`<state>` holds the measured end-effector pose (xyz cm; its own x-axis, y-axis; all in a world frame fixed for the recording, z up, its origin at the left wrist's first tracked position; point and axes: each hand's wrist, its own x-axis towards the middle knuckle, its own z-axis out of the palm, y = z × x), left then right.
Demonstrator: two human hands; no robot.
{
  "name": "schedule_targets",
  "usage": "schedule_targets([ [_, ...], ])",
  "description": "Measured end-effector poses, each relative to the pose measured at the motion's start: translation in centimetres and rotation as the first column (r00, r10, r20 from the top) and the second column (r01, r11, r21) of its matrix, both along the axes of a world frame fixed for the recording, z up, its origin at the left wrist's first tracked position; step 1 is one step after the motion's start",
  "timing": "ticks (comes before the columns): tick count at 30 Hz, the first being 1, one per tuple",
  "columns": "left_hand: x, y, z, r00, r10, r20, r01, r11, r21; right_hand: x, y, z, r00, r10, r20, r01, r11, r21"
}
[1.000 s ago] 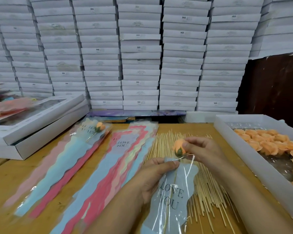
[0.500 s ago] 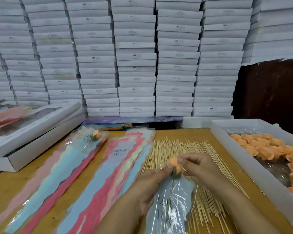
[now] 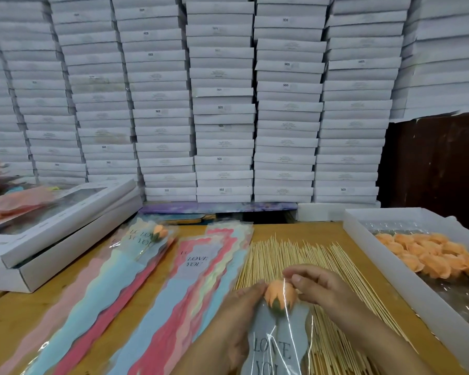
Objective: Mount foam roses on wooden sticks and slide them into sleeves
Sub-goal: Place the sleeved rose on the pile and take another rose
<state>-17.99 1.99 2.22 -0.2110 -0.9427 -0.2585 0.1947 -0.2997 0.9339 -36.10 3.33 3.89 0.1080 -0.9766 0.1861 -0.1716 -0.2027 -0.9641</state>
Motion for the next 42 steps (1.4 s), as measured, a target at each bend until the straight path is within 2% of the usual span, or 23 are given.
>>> schedule_targets([
  [4, 0.0, -0.2, 0.0, 1.000, 0.006, 0.027, -0.006, 1.000, -0.005, 0.2, 0.2, 0.2, 1.000, -0.006, -0.025, 0.005, 1.000, -0.005],
  [10, -0.2, 0.1, 0.3, 0.998, 0.003, 0.058, 0.000, 0.999, -0.043, 0.5, 0.6, 0.6, 0.990, 0.103, -0.091, -0.095, 0.991, 0.090],
  [14, -0.3, -0.2, 0.1, 0.998, -0.012, 0.060, 0.015, 0.999, -0.049, 0.0, 0.3, 0.6, 0.997, 0.034, -0.070, -0.029, 0.997, 0.065],
  [18, -0.3, -0.4, 0.0, 0.996, -0.003, 0.088, 0.007, 0.999, -0.047, 0.0, 0.6, 0.5, 0.986, 0.136, -0.097, -0.122, 0.983, 0.137],
  [21, -0.2, -0.3, 0.1, 0.997, 0.003, 0.072, 0.001, 0.999, -0.046, -0.1, 0.3, 0.5, 0.995, 0.100, -0.025, -0.097, 0.990, 0.100],
  [23, -0.1, -0.2, 0.2, 0.997, 0.061, 0.047, -0.059, 0.998, -0.037, -0.3, -0.1, 0.2, 0.997, 0.003, 0.077, -0.007, 0.999, 0.053],
  [25, 0.0, -0.3, 0.3, 0.991, 0.128, 0.025, -0.126, 0.991, -0.050, -0.5, -0.3, 0.0, 0.991, -0.020, 0.129, 0.010, 0.997, 0.075],
  [29, 0.0, -0.3, 0.6, 0.972, 0.199, -0.124, -0.202, 0.979, -0.015, 0.1, 0.2, -0.3, 0.979, 0.201, 0.046, -0.205, 0.935, 0.289],
  [31, 0.1, -0.4, 0.8, 0.970, 0.188, -0.157, -0.194, 0.981, -0.021, 0.4, 0.1, -0.7, 0.945, 0.316, 0.086, -0.325, 0.867, 0.378],
  [33, 0.3, -0.5, 0.7, 0.970, 0.168, -0.178, -0.176, 0.984, -0.033, 0.7, -0.1, -0.8, 0.911, 0.395, 0.119, -0.409, 0.826, 0.387],
  [35, 0.5, -0.4, 0.7, 0.978, 0.116, -0.171, -0.127, 0.990, -0.056, 0.5, -0.4, -1.0, 0.948, 0.301, 0.100, -0.316, 0.873, 0.372],
  [37, 0.3, -0.1, 0.6, 0.992, -0.025, -0.123, 0.017, 0.998, -0.065, -0.1, -0.8, -1.3, 0.985, 0.118, 0.126, -0.155, 0.925, 0.347],
  [42, -0.2, 1.0, -0.1, 0.949, -0.316, -0.002, 0.316, 0.949, 0.007, -0.9, -1.4, -1.3, 0.951, -0.236, 0.200, 0.179, 0.947, 0.267],
])
